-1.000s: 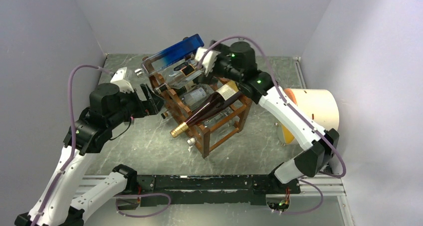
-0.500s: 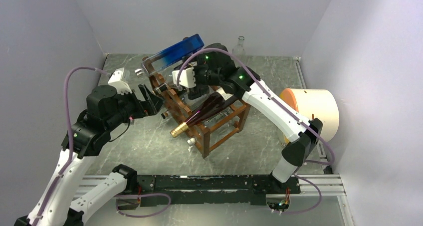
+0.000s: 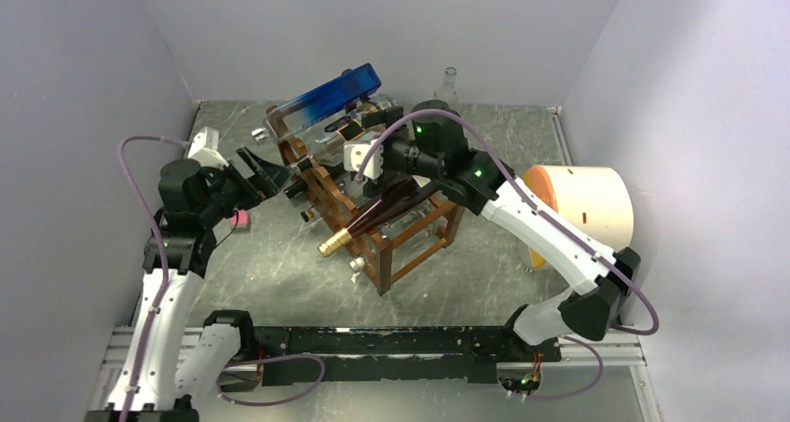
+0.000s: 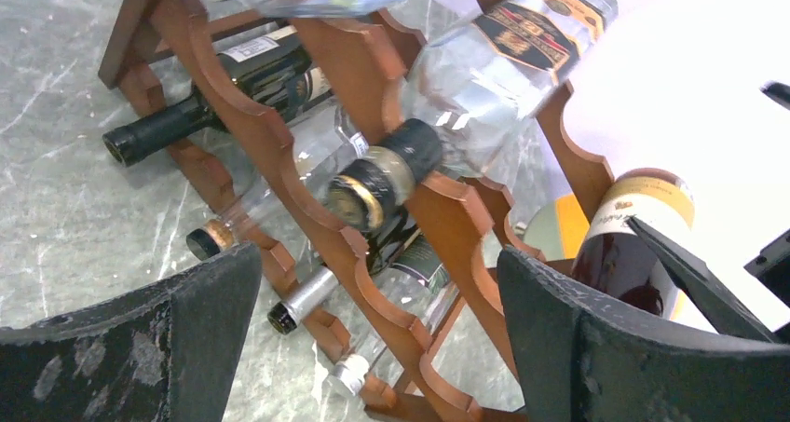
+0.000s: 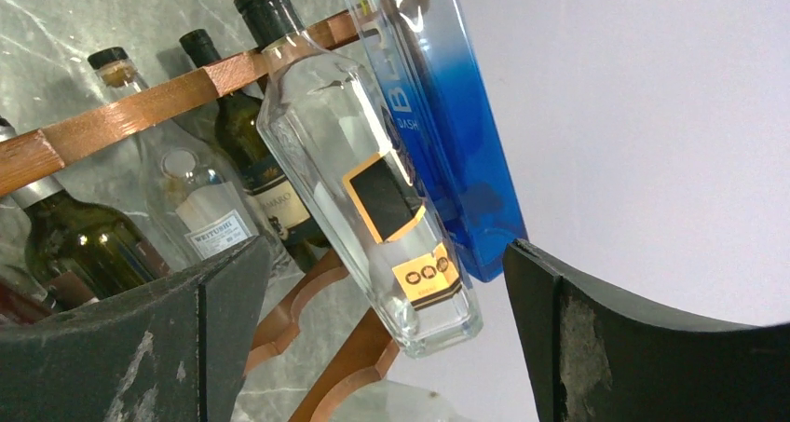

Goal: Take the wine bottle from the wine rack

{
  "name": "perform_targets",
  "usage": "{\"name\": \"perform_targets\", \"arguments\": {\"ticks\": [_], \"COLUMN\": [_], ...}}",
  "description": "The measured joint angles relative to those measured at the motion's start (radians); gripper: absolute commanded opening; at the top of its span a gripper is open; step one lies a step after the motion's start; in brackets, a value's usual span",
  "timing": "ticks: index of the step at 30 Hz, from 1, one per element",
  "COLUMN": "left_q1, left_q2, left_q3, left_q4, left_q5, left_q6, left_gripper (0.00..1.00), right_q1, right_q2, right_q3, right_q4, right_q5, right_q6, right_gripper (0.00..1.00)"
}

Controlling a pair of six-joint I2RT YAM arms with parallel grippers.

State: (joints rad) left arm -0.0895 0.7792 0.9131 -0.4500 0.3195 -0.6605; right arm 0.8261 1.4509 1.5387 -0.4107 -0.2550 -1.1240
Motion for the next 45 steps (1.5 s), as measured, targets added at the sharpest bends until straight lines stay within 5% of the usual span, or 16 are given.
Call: {"name": "perform_targets", "arguments": {"ticks": [4, 12, 22, 31, 45], "left_q1": [0.132, 0.185, 0.194, 0.197, 0.199], "left_q2": [-0.032, -0.023, 0.144, 0.211, 0.216], "left_q3": [-0.161, -0.414, -0.471, -0.470, -0.288], "left_q4": [0.181, 0.627, 1.033, 1.082, 0.892], "left_q5": [0.191, 0.380, 0.482, 0.527, 0.565], "left_q6": [-0.098, -0.331, -0.534, -0.562, -0.468], "left_gripper": [0.98, 0.88, 0.72, 0.50, 0.16], "right_q1": [0.000, 0.000, 0.001, 0.003, 0.034], "right_q2": [-0.047, -0.079, -0.074, -0.043, 0.024], "right_q3": [-0.045, -0.103, -0.108, -0.108, -0.053], "right_q4": [0.037, 0.093, 0.104, 0.140, 0.159], "right_q5": [-0.004, -0.017, -0.039, -0.048, -0.045], "right_q6": [0.003, 0.009, 0.000, -0.003, -0.044], "right_gripper": [1.00, 1.00, 1.00, 1.00, 1.00]}}
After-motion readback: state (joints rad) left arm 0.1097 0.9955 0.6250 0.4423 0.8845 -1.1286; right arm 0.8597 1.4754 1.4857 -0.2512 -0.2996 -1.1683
